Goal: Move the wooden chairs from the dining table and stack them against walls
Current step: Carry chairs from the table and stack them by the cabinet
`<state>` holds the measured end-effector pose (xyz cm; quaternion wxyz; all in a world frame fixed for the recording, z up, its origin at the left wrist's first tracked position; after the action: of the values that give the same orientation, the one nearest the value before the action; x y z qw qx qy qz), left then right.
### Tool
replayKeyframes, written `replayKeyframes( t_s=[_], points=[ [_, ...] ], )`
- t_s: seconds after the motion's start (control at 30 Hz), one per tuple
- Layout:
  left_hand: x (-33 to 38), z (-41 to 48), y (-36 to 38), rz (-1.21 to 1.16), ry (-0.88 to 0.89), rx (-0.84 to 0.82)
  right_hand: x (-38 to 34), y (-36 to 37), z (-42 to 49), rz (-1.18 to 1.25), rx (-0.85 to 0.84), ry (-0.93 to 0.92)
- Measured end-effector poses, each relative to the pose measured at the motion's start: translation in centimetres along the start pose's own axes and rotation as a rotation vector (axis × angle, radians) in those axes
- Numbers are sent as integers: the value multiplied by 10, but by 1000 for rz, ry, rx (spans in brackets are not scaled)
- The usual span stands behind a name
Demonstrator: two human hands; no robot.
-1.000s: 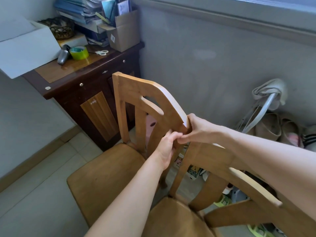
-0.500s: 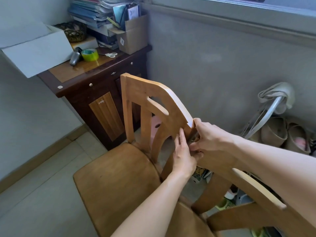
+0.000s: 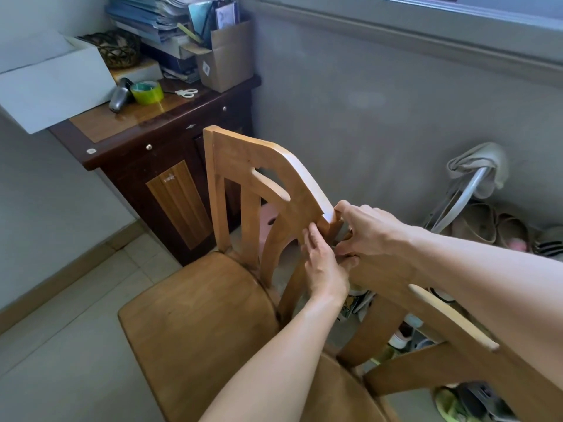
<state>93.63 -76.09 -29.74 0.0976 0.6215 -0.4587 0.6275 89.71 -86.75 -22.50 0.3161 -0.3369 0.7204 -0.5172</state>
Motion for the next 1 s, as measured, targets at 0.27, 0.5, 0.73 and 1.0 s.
replayKeyframes(
  t_s=[0.27, 0.5, 0.73, 1.0],
  points=[
    [8, -4, -2, 139, -4, -36, -7, 4, 4, -2, -44, 112],
    [12, -6, -26, 156, -44, -146, -16, 16, -14, 26, 28, 155],
    [18, -31, -40, -203, -201, -85, -18, 9, -49, 141, 200, 95],
    [13, -97, -41, -505, -328, 50, -23, -1, -113, 451, 315, -3]
  ],
)
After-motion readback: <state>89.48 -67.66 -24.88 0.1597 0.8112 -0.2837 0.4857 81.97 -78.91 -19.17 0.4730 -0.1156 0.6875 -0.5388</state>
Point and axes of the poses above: each hand's wrist, its own z-axis towards the middle knuckle, its own y-axis out of the palm, x = y × z, the point moved 1 cm from there along z, towards the middle knuckle, and after that the axes turned 4 degrees about -z, right-handed, at the moved point
